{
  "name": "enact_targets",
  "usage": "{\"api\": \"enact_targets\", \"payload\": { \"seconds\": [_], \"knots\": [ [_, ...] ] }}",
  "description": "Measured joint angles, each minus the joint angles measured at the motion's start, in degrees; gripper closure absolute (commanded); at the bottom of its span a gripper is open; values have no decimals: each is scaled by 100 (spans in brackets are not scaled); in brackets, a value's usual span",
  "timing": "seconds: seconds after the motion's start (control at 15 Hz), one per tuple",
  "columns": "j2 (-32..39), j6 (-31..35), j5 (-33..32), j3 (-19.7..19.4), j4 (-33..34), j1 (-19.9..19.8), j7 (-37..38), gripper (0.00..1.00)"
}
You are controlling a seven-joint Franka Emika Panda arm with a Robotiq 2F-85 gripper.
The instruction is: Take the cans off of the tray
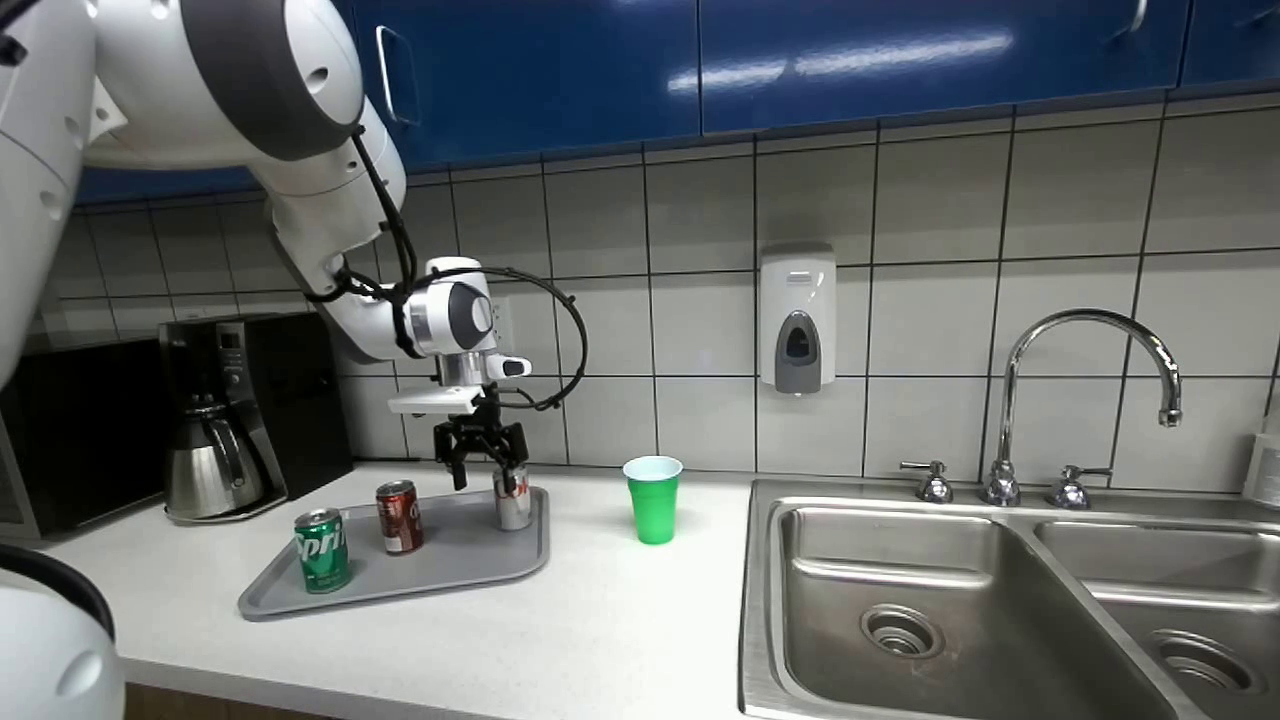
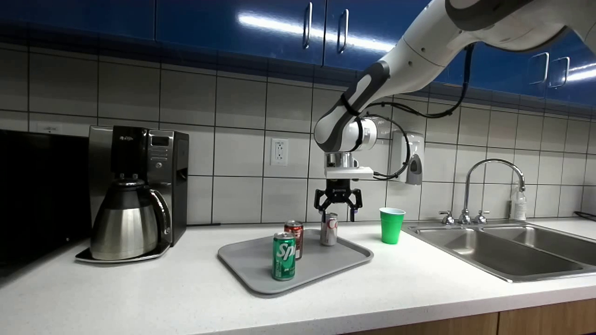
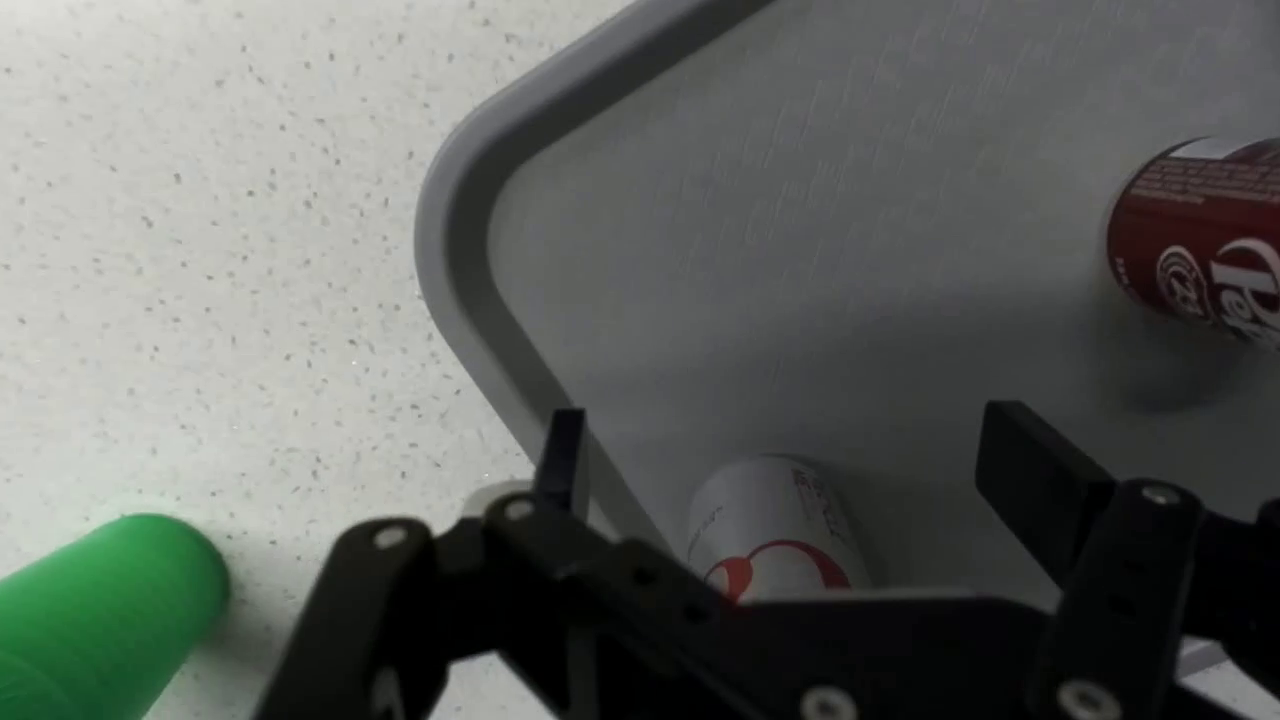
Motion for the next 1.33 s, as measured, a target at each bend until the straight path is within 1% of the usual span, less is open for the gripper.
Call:
{"api": "enact_targets", "payload": {
  "seconds": [0.67,1.33],
  "knots": [
    [688,-6,2,-168,849,82,197,0],
    [1118,-31,2,-251,1394,135,222,0]
  ]
}}
